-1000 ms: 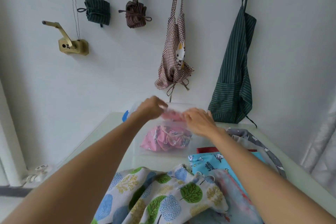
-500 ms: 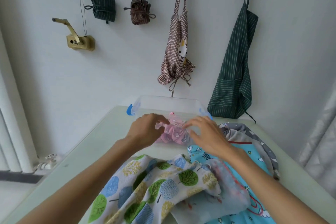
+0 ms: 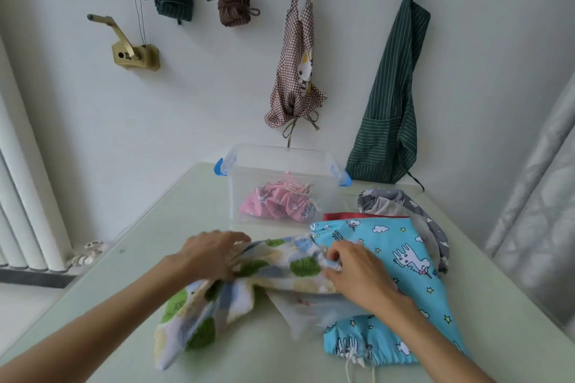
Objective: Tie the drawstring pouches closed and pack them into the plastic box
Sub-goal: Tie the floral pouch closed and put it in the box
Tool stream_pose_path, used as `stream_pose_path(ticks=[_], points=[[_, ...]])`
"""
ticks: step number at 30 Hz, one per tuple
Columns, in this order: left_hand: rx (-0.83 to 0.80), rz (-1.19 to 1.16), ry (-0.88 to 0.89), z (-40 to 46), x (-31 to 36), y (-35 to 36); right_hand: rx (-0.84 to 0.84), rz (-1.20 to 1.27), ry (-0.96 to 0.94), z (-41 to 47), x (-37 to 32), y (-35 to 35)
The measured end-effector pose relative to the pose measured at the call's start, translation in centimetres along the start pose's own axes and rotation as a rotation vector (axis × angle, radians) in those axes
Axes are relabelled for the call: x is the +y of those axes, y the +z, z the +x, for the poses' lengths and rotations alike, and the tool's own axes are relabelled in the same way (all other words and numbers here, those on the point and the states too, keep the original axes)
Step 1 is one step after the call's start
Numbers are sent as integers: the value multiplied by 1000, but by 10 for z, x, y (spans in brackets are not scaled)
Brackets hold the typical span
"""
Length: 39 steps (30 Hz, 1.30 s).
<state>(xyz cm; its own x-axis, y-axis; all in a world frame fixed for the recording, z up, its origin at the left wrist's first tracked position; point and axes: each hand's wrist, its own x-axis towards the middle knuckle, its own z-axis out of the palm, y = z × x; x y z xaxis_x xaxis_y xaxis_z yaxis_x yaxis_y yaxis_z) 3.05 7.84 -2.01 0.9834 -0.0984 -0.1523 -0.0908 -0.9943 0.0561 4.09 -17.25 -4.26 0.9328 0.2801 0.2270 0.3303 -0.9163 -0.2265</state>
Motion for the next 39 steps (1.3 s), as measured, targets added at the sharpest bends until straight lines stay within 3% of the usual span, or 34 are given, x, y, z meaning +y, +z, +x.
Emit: stream_pose_path(ticks=[7, 9, 11, 14, 16, 20, 24, 27, 32, 35, 39], points=[[482, -79, 35, 33, 19, -60, 409, 409, 115, 7, 0, -44], [557, -120, 16, 44, 24, -64, 411, 530, 87, 5, 0, -53], [529, -82, 4, 51, 27, -59, 174, 595, -17, -2, -1, -53], [431, -143, 15, 44, 35, -39, -356, 376, -178, -21, -7, -47], [411, -259, 86, 31, 44, -27, -488, 294, -177, -29, -3, -39], [362, -414, 132, 2, 58, -2, -293, 313, 29, -28, 14, -25], [355, -292, -56, -13, 60, 15, -73, 328, 200, -21, 25, -23], [320, -217, -65, -16, 62, 19, 94, 282, 219, -16, 17, -23], [256, -72, 204, -3, 69, 15, -149, 268, 198, -11, -9, -14], [219, -143, 87, 6, 63, 15, -129, 316, 58, -17, -23, -4], [167, -446, 22, 9, 48, 23, -88, 249, -37, -24, -29, 9]])
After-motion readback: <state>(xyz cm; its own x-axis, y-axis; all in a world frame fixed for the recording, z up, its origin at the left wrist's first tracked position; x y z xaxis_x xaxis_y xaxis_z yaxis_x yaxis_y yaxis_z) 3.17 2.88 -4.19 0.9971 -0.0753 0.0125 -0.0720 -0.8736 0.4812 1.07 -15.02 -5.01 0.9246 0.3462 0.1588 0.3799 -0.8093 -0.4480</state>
